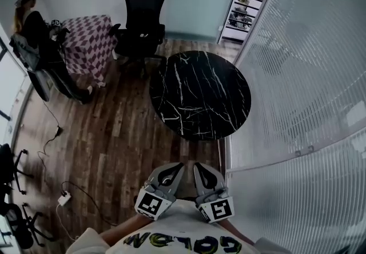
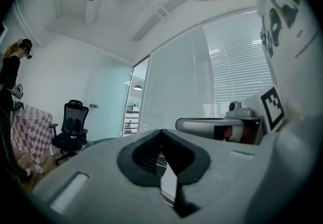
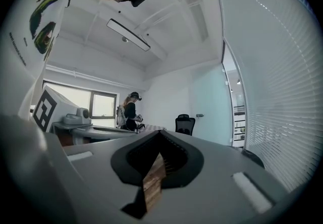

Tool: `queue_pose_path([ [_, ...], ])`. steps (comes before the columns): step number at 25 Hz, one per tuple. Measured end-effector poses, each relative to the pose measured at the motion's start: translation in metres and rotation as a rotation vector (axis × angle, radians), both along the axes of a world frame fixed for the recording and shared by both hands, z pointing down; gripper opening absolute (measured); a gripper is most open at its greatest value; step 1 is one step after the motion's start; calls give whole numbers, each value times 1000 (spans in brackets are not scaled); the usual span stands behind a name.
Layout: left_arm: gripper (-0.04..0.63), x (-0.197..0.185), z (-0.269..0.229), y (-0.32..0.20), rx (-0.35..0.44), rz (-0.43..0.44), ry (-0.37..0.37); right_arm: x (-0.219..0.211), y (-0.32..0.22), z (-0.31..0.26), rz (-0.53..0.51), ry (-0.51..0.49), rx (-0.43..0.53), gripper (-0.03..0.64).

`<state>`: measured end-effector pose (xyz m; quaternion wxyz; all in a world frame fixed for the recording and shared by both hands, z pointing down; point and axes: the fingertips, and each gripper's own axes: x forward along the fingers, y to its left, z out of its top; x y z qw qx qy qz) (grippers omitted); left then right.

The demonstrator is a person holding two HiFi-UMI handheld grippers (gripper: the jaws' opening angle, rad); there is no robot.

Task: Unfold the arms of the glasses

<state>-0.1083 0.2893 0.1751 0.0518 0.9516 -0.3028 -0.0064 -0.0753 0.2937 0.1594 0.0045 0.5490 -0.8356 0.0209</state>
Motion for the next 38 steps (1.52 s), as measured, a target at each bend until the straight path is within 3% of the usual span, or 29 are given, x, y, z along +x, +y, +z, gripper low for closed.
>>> queue_pose_path([
  [10, 5, -3, 8, -44, -2, 39, -14, -7, -39, 13, 28, 0, -39, 2],
  [16, 5, 11, 11, -66, -5, 43, -19, 12, -66, 16, 35, 27, -38, 2],
  [22, 5, 47, 14, -101, -8, 27, -35, 51, -105, 11, 23, 25, -8, 2],
  [28, 5, 102, 5, -142, 40, 8, -35, 104, -144, 11, 5, 18, -1, 2],
  [38, 5, 165, 14, -183, 10, -14, -44, 168, -184, 15, -9, -15, -12, 2],
])
